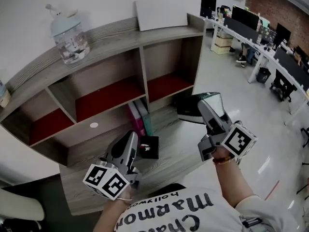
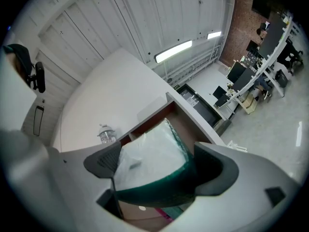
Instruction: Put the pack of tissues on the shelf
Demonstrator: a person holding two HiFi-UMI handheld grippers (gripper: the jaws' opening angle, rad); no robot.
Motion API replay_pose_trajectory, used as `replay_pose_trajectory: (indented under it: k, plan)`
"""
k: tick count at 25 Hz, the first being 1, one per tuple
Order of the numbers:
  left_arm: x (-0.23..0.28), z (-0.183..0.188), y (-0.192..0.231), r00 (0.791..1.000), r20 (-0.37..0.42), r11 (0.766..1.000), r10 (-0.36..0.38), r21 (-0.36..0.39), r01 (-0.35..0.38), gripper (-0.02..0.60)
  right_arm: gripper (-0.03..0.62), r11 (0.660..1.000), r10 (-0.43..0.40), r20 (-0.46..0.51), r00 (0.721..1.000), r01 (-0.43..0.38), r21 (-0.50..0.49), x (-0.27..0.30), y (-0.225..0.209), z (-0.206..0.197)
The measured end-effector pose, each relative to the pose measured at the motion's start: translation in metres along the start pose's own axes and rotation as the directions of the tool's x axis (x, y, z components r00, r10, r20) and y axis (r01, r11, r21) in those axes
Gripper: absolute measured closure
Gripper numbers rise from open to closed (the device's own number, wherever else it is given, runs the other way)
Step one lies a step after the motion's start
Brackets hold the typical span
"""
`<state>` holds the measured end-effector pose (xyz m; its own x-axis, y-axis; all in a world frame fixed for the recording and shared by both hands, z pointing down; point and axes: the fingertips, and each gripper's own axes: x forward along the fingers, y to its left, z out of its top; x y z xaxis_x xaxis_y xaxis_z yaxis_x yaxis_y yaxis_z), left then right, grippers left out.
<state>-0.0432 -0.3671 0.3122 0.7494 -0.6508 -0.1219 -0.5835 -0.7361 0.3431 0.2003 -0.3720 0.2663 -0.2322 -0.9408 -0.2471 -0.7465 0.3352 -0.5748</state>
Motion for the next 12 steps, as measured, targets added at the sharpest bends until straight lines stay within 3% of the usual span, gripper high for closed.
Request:
replay_pose_trajectory:
  k: [4, 12]
  plan:
    - [0.0, 0.014, 0.01, 0.998, 0.025, 0.998, 0.066, 0.02, -0.066, 0.563, 0.117, 0.999, 0.033, 0.024, 0.999, -0.034, 0.015, 0.03, -0.007, 0.007]
    - [0.006, 0.033, 0.023, 0.983, 0.06, 0.982, 0.173, 0.062, -0.177, 0.563, 0.117, 0.995, 0.028, 0.03, 0.999, -0.025, -0.093, 0.094, -0.029, 0.007]
